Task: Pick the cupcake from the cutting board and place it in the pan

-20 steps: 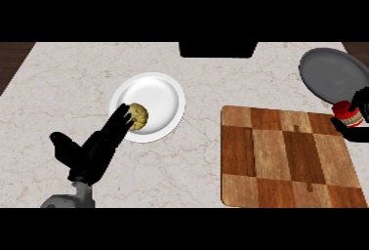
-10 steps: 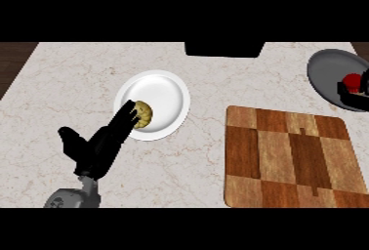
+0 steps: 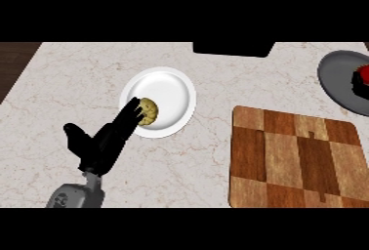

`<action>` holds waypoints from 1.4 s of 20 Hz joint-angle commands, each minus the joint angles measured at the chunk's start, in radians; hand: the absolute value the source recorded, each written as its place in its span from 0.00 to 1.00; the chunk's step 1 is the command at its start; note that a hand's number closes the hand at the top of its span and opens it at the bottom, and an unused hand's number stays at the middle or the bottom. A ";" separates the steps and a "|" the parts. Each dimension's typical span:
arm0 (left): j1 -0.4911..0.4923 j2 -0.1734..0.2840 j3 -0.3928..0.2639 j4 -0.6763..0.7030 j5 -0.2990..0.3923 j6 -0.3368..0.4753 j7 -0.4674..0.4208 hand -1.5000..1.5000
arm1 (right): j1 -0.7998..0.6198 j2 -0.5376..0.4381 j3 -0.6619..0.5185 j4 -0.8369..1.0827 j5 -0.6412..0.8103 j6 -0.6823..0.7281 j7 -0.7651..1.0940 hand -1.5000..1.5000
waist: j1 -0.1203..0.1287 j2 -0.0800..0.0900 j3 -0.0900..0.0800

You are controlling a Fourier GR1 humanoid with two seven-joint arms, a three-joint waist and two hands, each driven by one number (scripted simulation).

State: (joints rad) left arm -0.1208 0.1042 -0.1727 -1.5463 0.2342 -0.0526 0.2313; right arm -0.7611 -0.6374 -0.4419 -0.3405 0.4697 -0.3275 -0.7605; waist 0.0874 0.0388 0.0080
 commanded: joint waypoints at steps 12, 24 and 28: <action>-0.011 -0.004 -0.018 0.008 -0.007 -0.018 0.001 0.50 | -0.074 -0.039 0.053 0.208 0.089 0.101 0.109 0.00 | 0.043 0.015 0.005; -0.016 -0.011 -0.007 -0.005 -0.003 -0.009 -0.002 0.50 | -0.096 -0.112 -0.147 0.266 -0.125 0.483 0.078 0.00 | 0.021 0.015 0.007; 0.005 0.000 0.017 -0.010 0.009 -0.008 -0.010 0.50 | -0.029 -0.173 -0.130 0.273 -0.111 0.666 0.028 0.00 | 0.005 0.009 0.007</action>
State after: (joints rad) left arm -0.1373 0.0945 -0.1703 -1.5442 0.2329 -0.0565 0.2275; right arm -0.8286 -0.7636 -0.5735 -0.0793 0.3597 0.1942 -0.7090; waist 0.0964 0.0515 0.0146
